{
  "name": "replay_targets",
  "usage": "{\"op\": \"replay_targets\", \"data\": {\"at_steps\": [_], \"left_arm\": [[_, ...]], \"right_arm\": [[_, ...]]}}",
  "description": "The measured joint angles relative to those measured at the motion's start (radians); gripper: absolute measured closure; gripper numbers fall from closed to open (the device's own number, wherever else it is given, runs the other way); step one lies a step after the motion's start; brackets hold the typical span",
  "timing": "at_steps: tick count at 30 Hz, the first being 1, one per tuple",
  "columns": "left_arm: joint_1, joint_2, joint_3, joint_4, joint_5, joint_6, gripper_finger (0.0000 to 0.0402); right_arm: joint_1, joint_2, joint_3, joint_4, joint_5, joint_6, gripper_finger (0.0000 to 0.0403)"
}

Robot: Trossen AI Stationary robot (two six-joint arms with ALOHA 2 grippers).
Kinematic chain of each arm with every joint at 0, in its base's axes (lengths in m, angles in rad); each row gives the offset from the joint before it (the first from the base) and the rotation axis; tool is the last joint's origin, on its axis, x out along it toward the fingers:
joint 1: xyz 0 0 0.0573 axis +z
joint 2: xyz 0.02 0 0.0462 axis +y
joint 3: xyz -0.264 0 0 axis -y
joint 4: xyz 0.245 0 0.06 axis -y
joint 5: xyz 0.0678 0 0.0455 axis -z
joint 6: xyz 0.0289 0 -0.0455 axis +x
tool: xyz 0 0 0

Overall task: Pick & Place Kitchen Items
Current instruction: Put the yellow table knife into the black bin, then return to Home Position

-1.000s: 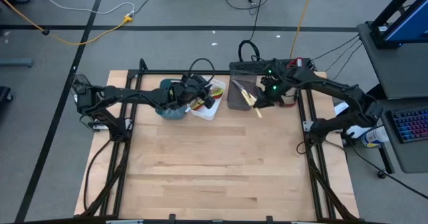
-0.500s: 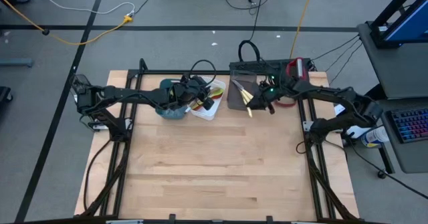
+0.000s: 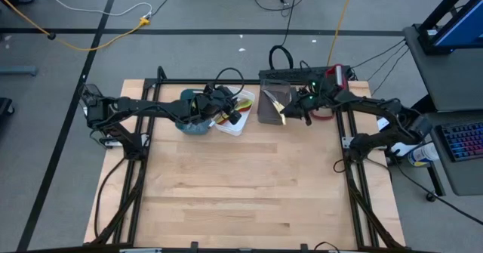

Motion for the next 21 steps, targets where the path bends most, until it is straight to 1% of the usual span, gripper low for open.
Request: {"op": "replay_targets", "data": {"at_steps": [3,9,15,18,21], "left_arm": [[0.001,0.000,0.000,0.000,0.000,0.001,0.0330],[0.002,0.000,0.000,0.009,-0.001,0.028,0.0330],[0.002,0.000,0.000,0.010,-0.001,0.030,0.0330],[0.002,0.000,0.000,0.010,-0.001,0.039,0.0330],[0.002,0.000,0.000,0.010,-0.001,0.045,0.0330]], "right_arm": [[-0.008,0.000,0.000,0.032,-0.032,-0.015,0.0315],[-0.007,0.013,0.000,0.032,-0.023,-0.023,0.0287],[-0.008,0.068,0.000,0.050,0.002,-0.026,0.0287],[-0.008,0.079,0.000,0.119,-0.008,-0.035,0.0288],[-0.008,0.082,0.000,0.253,-0.076,-0.079,0.0289]]}}
